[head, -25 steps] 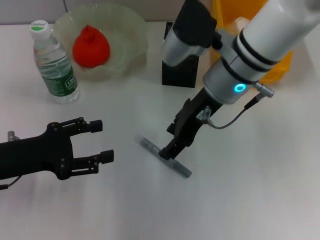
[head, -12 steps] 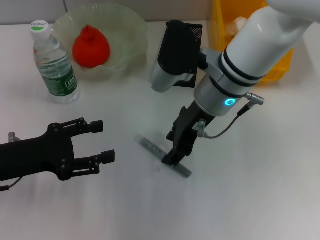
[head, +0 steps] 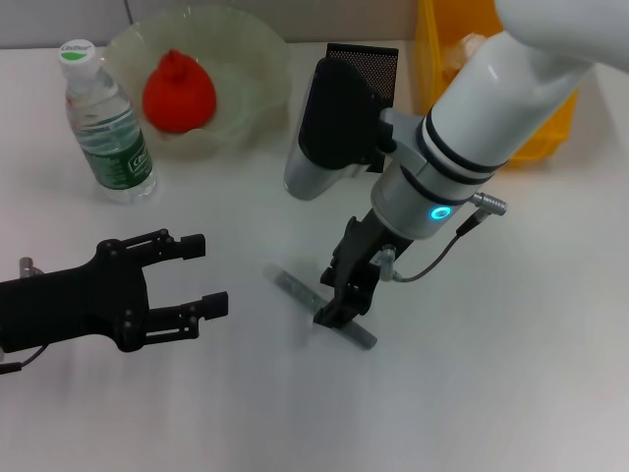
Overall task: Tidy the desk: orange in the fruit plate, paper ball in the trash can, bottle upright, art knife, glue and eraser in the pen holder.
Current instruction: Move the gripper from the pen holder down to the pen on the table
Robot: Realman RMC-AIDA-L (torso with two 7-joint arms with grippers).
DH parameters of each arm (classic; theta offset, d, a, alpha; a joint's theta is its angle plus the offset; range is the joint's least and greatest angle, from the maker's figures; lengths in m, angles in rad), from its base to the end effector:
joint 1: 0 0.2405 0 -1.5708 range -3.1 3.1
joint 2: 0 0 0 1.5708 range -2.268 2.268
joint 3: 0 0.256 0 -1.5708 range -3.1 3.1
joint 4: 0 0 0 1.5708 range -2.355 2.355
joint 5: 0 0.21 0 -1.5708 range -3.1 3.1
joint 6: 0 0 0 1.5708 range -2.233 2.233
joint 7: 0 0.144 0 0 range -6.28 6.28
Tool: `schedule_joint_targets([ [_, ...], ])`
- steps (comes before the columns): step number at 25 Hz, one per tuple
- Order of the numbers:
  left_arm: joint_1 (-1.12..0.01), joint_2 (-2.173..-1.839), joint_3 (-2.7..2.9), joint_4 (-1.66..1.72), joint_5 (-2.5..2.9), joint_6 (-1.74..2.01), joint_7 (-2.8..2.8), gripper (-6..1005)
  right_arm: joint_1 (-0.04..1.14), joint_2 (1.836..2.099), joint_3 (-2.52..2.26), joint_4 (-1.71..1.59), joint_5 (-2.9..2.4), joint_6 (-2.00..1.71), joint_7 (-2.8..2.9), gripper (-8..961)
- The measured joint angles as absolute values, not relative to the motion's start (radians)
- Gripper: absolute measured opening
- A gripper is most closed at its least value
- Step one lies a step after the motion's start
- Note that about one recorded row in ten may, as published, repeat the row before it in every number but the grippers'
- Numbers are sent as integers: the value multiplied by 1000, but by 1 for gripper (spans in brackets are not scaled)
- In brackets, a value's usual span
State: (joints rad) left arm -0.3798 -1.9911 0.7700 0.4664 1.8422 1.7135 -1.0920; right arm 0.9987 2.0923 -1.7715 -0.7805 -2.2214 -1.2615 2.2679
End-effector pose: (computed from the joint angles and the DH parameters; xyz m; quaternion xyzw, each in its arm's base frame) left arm -0.3031 0.2654 0.0062 -0.9325 -0.1745 -0.2970 0.1082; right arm 0.1168 0.3576 -0.1194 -0.9742 0.1045 -0.1997 0.0077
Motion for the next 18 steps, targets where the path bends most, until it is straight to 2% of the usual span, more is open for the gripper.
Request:
schedule_joint_targets([
  [5,-383,-1992,770,466,1841,1712,-1091,798,999,2092,-1813,-779,-2204,-1236,2267,511],
  [18,-380,-1993,763,466,1838,1714,-1091,798,992,2092,-1842,-764,-2189,-1213,2274,385],
])
